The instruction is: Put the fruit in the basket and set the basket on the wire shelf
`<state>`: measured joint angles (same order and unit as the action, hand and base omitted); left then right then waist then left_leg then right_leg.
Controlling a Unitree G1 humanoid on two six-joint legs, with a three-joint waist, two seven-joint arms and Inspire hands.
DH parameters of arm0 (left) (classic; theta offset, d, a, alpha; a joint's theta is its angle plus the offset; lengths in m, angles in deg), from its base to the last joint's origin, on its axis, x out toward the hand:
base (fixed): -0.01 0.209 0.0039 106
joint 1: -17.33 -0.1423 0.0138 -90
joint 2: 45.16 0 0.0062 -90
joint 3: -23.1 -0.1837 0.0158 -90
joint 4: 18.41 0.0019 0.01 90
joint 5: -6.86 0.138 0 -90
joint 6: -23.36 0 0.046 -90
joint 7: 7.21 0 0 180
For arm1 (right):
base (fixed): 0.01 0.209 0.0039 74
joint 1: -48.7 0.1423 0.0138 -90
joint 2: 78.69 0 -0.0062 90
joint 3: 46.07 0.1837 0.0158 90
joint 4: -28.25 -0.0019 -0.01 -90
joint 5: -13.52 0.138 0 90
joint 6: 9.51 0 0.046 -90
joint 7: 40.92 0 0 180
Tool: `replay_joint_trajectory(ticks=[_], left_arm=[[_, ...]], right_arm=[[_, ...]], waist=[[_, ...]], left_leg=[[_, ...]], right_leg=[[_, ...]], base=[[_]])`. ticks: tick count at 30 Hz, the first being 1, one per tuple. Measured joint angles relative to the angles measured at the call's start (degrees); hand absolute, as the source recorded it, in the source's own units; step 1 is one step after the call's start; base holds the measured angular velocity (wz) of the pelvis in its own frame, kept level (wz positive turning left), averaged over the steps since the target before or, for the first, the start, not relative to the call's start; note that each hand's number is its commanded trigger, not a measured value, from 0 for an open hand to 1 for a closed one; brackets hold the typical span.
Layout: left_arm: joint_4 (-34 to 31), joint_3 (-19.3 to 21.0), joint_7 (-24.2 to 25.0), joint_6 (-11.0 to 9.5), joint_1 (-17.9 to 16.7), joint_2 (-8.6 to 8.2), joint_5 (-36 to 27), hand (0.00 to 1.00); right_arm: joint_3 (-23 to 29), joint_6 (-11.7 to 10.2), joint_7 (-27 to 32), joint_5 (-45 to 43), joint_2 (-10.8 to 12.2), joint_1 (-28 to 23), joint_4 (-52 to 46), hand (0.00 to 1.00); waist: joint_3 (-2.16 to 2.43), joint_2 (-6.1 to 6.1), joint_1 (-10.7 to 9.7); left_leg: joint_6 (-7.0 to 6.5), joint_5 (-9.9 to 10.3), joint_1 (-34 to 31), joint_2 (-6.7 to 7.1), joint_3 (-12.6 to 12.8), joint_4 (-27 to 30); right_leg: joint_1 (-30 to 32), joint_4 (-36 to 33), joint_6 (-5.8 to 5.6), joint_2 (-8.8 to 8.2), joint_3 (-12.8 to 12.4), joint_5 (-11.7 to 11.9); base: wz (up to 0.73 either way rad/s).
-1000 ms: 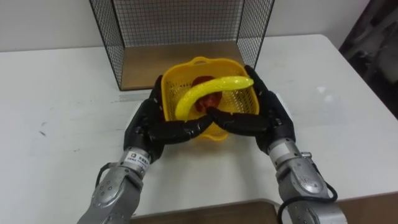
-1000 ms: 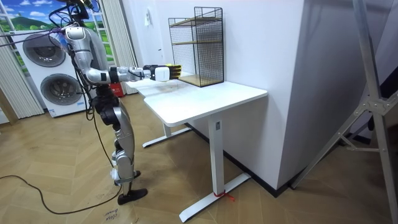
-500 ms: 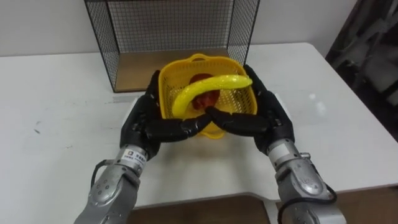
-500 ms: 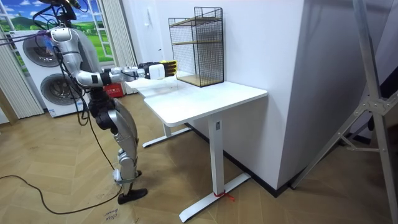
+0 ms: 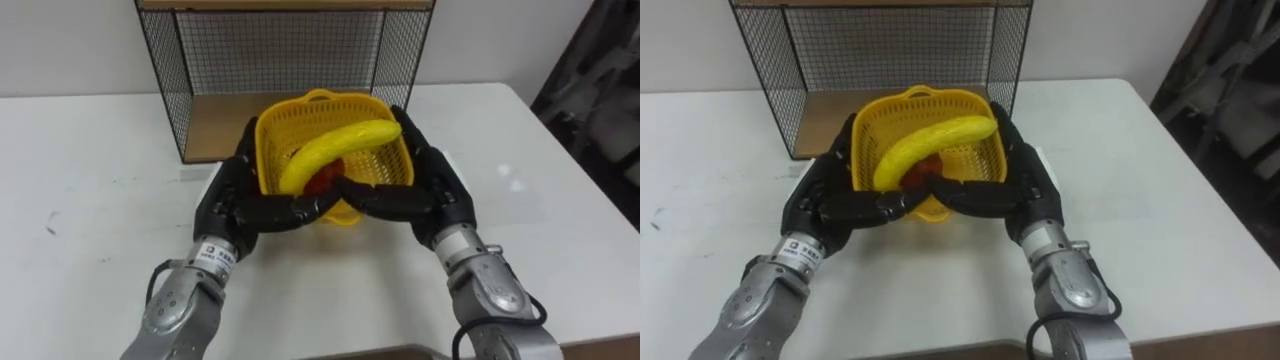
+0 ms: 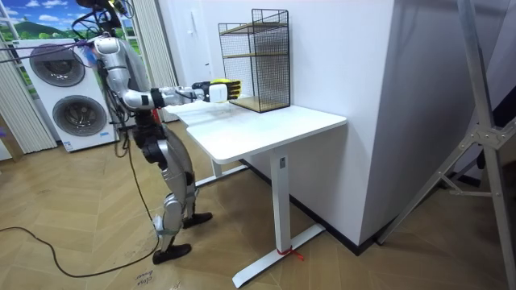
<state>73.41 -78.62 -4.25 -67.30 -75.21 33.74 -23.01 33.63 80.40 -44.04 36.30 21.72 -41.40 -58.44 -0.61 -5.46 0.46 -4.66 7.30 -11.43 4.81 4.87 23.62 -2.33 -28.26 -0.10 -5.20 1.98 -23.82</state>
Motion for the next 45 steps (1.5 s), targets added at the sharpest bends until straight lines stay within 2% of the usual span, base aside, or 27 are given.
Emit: replay_joint_trajectory(ticks=[1,2,3,4,5,6,8,9,10,11,12,13,14,15,16,17,18,19,21,22,23,27,29,36,45], left_arm=[[0.00,0.14,0.00,-0.04,0.03,-0.05,0.02,0.00],[0.00,0.12,0.00,-0.20,0.03,-0.01,0.01,0.00],[0.00,0.14,0.00,-0.24,0.03,0.03,-0.04,0.00],[0.00,0.42,0.00,-0.31,0.07,0.07,-0.50,0.00],[-0.04,0.41,0.00,-0.33,0.11,0.07,-0.73,0.00],[-0.08,0.32,-0.01,-0.33,0.12,0.06,-0.72,0.00],[-0.44,0.23,-0.18,-0.34,0.34,0.13,-0.95,0.00],[-0.56,0.12,-0.25,-0.34,0.40,0.21,-0.94,0.00],[-0.79,0.10,-0.27,-0.60,0.48,0.18,-0.84,0.00],[-0.80,0.13,-0.39,-1.09,0.74,0.15,-0.85,0.00],[-0.80,0.14,-0.51,-1.31,0.84,0.15,-0.87,0.00],[-0.77,0.14,-0.83,-1.38,0.91,0.15,-0.78,0.00],[-0.73,0.14,-0.94,-1.39,0.96,0.12,-0.40,0.00],[-0.72,0.14,-0.96,-1.39,1.07,0.08,-0.30,0.00],[-0.46,0.10,-1.03,-1.39,1.91,-0.09,0.57,0.00],[-0.33,0.05,-1.06,-1.35,2.50,-0.48,0.79,0.00],[-0.32,0.01,-1.06,-1.35,2.69,-0.53,0.78,0.00],[-0.31,0.25,-1.07,-1.35,2.69,-0.45,0.79,0.00],[-0.30,0.27,-1.09,-1.35,2.64,-0.35,0.70,0.00],[-0.30,0.22,-1.09,-1.34,2.63,-0.41,0.70,0.00],[-0.30,0.27,-1.09,-1.34,2.79,-0.40,0.68,0.00],[-0.27,0.24,-1.10,-1.26,2.96,-0.49,0.63,0.00],[-0.12,0.34,-1.10,-1.25,2.99,-0.40,0.61,0.00],[-0.03,0.34,-1.23,-1.12,3.19,-0.14,0.54,0.00],[6.47,0.14,-3.60,0.53,8.71,-0.13,0.05,0.00]], right_arm=[[0.01,0.00,0.02,0.03,-0.15,0.20,0.00,0.00],[-0.06,0.00,0.01,-0.15,-0.30,0.48,0.02,0.00],[-0.25,0.00,0.02,-0.27,-0.29,0.63,0.02,0.00],[-0.38,0.00,0.02,-0.73,-0.23,0.80,0.02,0.00],[-0.26,0.00,0.02,-1.15,-0.11,0.94,0.02,0.00],[-0.24,0.00,0.02,-1.31,-0.08,1.00,0.02,0.00],[-0.25,-0.14,0.09,-1.01,-0.23,1.13,0.03,0.00],[-0.29,-0.28,0.32,-0.93,-0.36,1.13,0.05,0.00],[-0.23,-0.74,0.56,-1.28,-0.33,1.16,0.08,0.00],[-0.35,-1.56,0.56,-1.25,-0.27,1.24,0.10,0.00],[-0.31,-1.86,0.56,-1.24,-0.27,1.21,0.11,0.00],[-0.22,-1.89,0.63,-1.25,-0.25,1.19,0.31,0.00],[-0.22,-1.89,0.69,-1.79,-0.25,1.19,0.56,0.00],[-0.22,-1.89,0.69,-1.98,-0.25,1.28,0.55,0.00],[-0.22,-1.93,0.70,-2.01,-0.37,1.85,0.65,0.00],[0.07,-1.92,0.75,-1.97,-0.55,1.98,0.68,0.00],[0.10,-1.90,0.75,-1.84,-0.55,2.05,0.75,0.00],[0.23,-1.72,0.75,-1.76,-0.56,2.01,0.89,0.00],[0.29,-1.71,0.73,-1.71,-0.40,2.06,0.87,0.00],[0.26,-1.71,0.63,-1.84,-0.43,2.10,0.88,0.00],[0.25,-1.72,0.54,-1.88,-0.39,2.18,0.88,0.00],[0.29,-1.72,0.55,-1.21,-0.49,2.24,0.97,0.00],[0.21,-1.72,0.59,0.02,-0.54,2.23,1.30,0.00],[-0.28,-1.72,1.91,2.83,-0.54,2.24,3.46,0.00],[-0.91,-0.70,4.27,3.99,-0.48,5.82,7.58,0.00]], waist=[[-0.17,-0.10,0.06],[-0.43,0.28,0.25],[-0.52,0.31,0.29],[-0.62,0.11,0.21],[-0.66,0.17,-0.09],[-0.67,0.34,-0.15],[-0.64,0.67,-0.19],[-0.67,0.74,-0.13],[-0.67,1.06,-0.08],[-0.88,1.50,0.07],[-1.04,1.74,0.00],[-1.21,1.99,-0.12],[-1.21,2.00,-0.27],[-1.25,2.03,-0.32],[-1.60,2.43,-0.38],[-1.58,3.21,-0.66],[-1.62,3.55,-0.35],[-1.47,3.79,-0.15],[-1.22,3.66,0.00],[-0.83,3.74,0.09],[-0.65,3.78,0.00],[-0.60,3.71,-0.05],[-0.53,3.62,0.00],[-0.52,3.59,-0.04],[-0.70,3.87,-0.22]], left_leg=[[-0.65,1.53,-0.06,0.82,0.32,1.55],[-1.08,3.21,-0.21,0.97,0.74,3.37],[-1.26,3.96,-0.20,1.12,0.97,4.12],[-1.68,5.04,-0.11,1.75,1.08,5.20],[-2.13,6.27,0.03,2.22,1.01,6.29],[-2.28,6.80,0.18,2.30,0.95,6.84],[-2.90,7.99,1.62,2.57,0.52,6.81],[-2.97,8.04,1.99,2.56,0.28,6.43],[-3.14,8.14,2.55,2.40,-0.31,5.52],[-3.17,8.13,2.81,1.90,-0.44,4.57],[-3.17,8.12,3.04,1.66,-0.58,4.20],[-3.18,8.12,3.71,1.39,-0.79,3.74],[-3.17,8.15,4.39,1.38,-1.09,3.45],[-3.14,8.17,4.55,1.41,-1.20,3.33],[-2.95,8.28,4.52,1.50,-1.81,3.29],[-2.66,8.19,4.47,0.95,-2.24,2.88],[-2.44,8.03,4.48,0.56,-2.29,2.60],[-2.14,7.86,4.81,-0.23,-2.28,1.72],[-1.77,7.81,5.82,-0.78,-2.11,0.86],[-1.67,7.76,6.30,-1.01,-1.90,0.44],[-1.43,7.58,6.94,-1.13,-1.84,-0.14],[-0.83,7.04,8.74,-1.47,-1.83,-1.52],[-0.44,6.51,9.92,-1.86,-1.81,-2.88],[0.35,5.58,10.16,-3.13,-1.84,-4.21],[0.53,5.37,10.91,-3.25,-1.88,-4.82]], right_leg=[[0.48,-3.06,-0.80,-0.88,0.00,-1.14],[1.76,-8.07,-1.27,-1.41,-0.02,-1.33],[3.03,-11.10,-1.60,-1.99,-0.11,-1.15],[5.13,-17.17,-3.02,-3.14,0.06,-0.26],[7.01,-21.96,-3.70,-4.02,0.37,1.51],[7.66,-23.71,-3.66,-4.24,0.43,2.47],[8.99,-26.80,-3.81,-4.55,1.34,6.05],[9.33,-27.17,-3.97,-4.44,1.35,6.99],[10.05,-26.97,-4.13,-4.13,1.40,6.83],[11.01,-24.24,-3.59,-3.42,1.41,4.39],[11.40,-22.60,-3.18,-3.06,1.71,3.39],[11.86,-17.84,-2.98,-2.38,2.10,2.19],[12.04,-11.98,-2.76,-1.76,2.10,2.21],[12.12,-8.78,-2.44,-1.51,2.11,2.60],[12.45,-4.79,-1.55,-0.68,2.32,6.35],[11.73,-2.55,-1.19,-0.07,2.78,7.55],[11.41,-1.50,-1.05,0.47,2.86,8.26],[10.47,-0.11,-0.71,1.25,2.90,9.25],[9.46,0.89,-0.35,1.89,2.97,9.79],[8.96,1.65,-0.16,2.14,2.89,9.99],[8.41,2.04,-0.04,2.29,2.87,10.25],[6.71,3.87,0.43,2.65,2.62,10.84],[5.41,5.80,0.67,3.36,2.54,11.65],[3.79,10.24,1.39,4.58,2.71,13.72],[3.10,10.80,1.59,4.64,2.81,14.07]], base=[[0.05],[-0.04],[-0.03],[0.09],[0.12],[0.13],[0.08],[0.03],[-0.05],[-0.05],[0.00],[0.10],[0.12],[0.20],[0.25],[0.17],[0.00],[-0.13],[-0.11],[-0.10],[-0.08],[-0.06],[-0.06],[0.00],[0.00]])
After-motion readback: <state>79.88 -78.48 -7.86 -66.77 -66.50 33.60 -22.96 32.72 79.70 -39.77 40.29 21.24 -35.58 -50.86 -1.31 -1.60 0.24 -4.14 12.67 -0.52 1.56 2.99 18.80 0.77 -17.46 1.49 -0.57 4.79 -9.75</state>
